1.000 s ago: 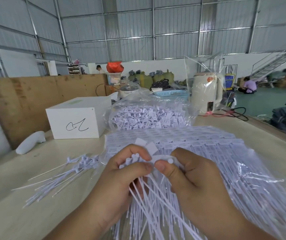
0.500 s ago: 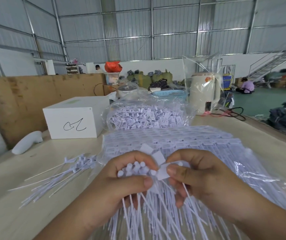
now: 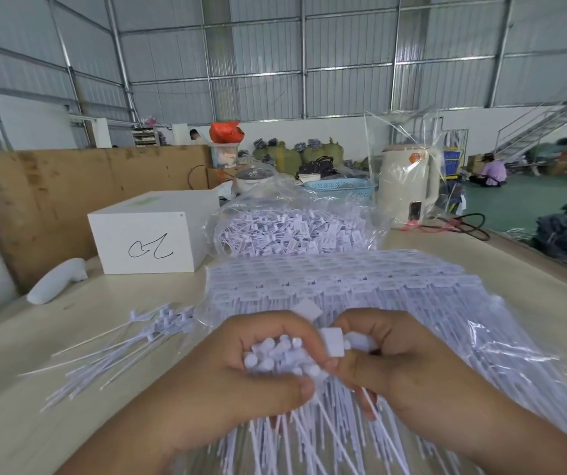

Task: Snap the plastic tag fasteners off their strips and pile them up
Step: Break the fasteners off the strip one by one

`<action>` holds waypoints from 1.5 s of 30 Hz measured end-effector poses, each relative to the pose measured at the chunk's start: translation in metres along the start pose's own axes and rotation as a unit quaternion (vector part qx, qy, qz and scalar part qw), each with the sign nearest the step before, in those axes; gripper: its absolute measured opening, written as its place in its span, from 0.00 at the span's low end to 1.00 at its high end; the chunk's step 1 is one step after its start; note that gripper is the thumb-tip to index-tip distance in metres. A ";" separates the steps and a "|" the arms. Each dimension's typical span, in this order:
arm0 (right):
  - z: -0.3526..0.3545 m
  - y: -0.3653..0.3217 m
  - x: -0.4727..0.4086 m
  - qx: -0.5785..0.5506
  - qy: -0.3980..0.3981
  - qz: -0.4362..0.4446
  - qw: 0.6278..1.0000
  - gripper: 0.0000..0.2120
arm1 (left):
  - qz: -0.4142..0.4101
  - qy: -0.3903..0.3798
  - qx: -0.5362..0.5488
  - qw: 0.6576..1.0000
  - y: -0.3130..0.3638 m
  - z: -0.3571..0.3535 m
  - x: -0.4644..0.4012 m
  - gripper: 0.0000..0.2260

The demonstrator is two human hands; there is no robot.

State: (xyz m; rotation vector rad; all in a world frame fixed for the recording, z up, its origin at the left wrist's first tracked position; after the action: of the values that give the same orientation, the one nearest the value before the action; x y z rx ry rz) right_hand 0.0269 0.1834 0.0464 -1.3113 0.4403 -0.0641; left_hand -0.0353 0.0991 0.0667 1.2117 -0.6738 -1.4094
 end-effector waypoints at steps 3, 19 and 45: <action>0.001 -0.002 -0.002 -0.002 0.022 0.008 1.000 0.06 | -0.026 0.039 -0.024 0.999 0.009 0.000 0.000 0.10; 0.016 -0.023 0.006 -0.064 0.238 0.073 0.966 0.12 | -0.087 0.270 0.022 0.959 0.011 0.013 0.000 0.07; 0.012 0.018 0.002 -0.066 0.186 -0.055 0.979 0.05 | 0.010 0.173 0.035 0.984 -0.021 0.009 -0.008 0.09</action>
State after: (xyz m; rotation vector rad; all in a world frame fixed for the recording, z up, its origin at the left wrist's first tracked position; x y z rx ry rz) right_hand 0.0291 0.1983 0.0310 -1.4596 0.6987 -0.3835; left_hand -0.0521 0.1092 0.0527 1.4572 -0.4937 -1.1283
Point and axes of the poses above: each hand's wrist, its own x-axis away from the middle knuckle, its own z-axis out of the back of the hand, y = z × x, the point moved 10 cm from there along -x, towards the middle knuckle, and after that the axes turned 1 degree about -x, right-handed, at the moved point
